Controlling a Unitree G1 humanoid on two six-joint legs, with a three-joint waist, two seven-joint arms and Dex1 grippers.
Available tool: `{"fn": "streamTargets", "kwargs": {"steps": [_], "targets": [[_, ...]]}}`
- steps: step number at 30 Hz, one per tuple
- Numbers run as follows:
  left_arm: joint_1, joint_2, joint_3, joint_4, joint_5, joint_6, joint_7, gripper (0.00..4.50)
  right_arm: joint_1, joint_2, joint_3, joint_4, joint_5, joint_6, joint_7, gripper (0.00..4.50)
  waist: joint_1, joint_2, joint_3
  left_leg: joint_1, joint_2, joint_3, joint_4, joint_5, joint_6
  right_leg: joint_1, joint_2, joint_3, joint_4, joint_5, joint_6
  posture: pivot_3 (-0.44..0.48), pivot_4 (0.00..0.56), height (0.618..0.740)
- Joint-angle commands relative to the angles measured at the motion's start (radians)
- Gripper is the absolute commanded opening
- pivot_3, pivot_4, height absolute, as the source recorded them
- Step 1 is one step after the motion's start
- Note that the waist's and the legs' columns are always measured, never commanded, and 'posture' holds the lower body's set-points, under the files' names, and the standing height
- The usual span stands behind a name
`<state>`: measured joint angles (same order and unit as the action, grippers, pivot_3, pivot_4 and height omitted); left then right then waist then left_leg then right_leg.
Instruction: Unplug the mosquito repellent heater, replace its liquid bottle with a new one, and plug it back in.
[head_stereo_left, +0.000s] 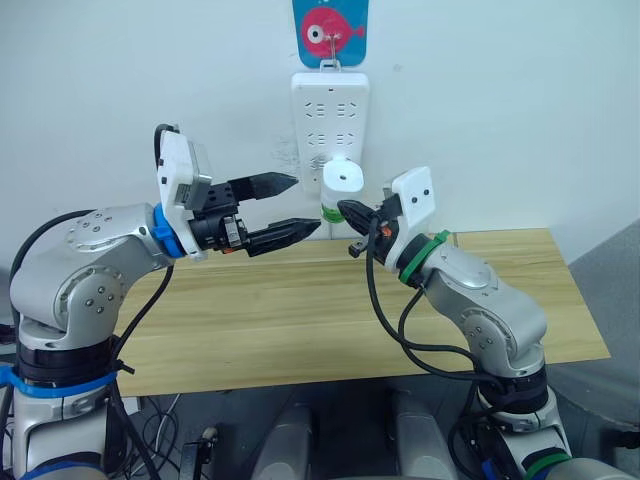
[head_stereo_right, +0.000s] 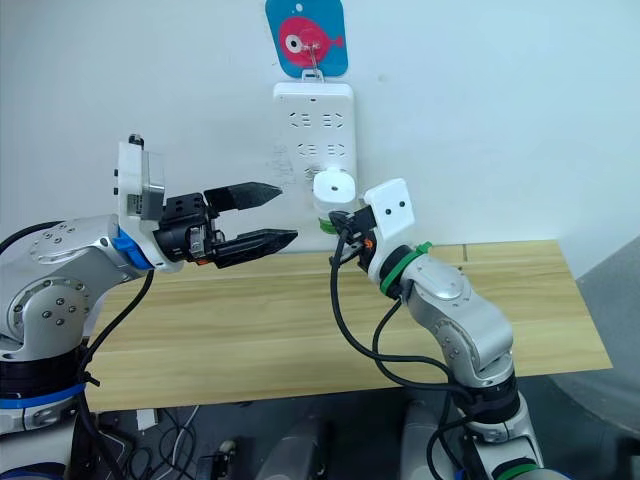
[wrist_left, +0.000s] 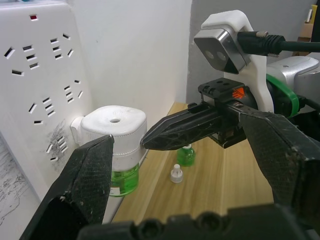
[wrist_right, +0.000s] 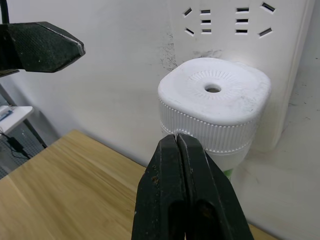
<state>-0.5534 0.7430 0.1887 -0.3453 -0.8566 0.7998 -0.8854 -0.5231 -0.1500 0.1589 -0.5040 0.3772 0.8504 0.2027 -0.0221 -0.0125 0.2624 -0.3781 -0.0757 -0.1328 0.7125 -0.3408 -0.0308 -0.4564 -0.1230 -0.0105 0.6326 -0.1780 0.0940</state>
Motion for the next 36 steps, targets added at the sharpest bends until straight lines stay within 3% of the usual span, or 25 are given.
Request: {"fn": "streamTargets", "kwargs": {"steps": [1,13,28,36], "targets": [[-0.005,0.014,0.009,-0.012,0.002,-0.017,-0.007,4.5,-0.047,-0.046,-0.048,0.027,-0.139,-0.073,-0.099,0.05,0.002,0.0,0.0,0.0,0.0,0.0,0.0,0.0,0.0,0.0,0.0,0.0,0.0,0.0,0.0,0.066,0.229,0.74],[-0.012,0.009,0.005,-0.003,0.012,-0.025,-0.006,4.5,-0.054,-0.056,-0.042,0.047,-0.17,-0.119,-0.097,0.05,0.025,0.0,0.0,0.004,0.0,0.0,0.0,0.007,-0.005,0.001,0.001,-0.001,0.01,0.003,-0.004,0.065,0.23,0.74],[0.001,0.015,-0.001,0.021,0.048,-0.051,-0.027,4.5,0.019,-0.083,-0.056,-0.089,0.077,0.041,0.093,0.05,0.018,0.0,0.0,0.004,0.002,0.0,-0.01,0.01,-0.006,0.0,0.002,-0.001,0.001,0.003,-0.006,0.059,0.224,0.74],[0.018,0.038,0.001,0.038,0.076,-0.059,-0.048,4.5,0.042,-0.161,-0.11,-0.169,0.21,0.128,0.176,0.05,0.018,0.0,0.0,0.004,0.002,0.0,-0.015,0.01,-0.006,-0.001,0.002,-0.002,-0.005,0.004,-0.006,0.062,0.221,0.74]]}}
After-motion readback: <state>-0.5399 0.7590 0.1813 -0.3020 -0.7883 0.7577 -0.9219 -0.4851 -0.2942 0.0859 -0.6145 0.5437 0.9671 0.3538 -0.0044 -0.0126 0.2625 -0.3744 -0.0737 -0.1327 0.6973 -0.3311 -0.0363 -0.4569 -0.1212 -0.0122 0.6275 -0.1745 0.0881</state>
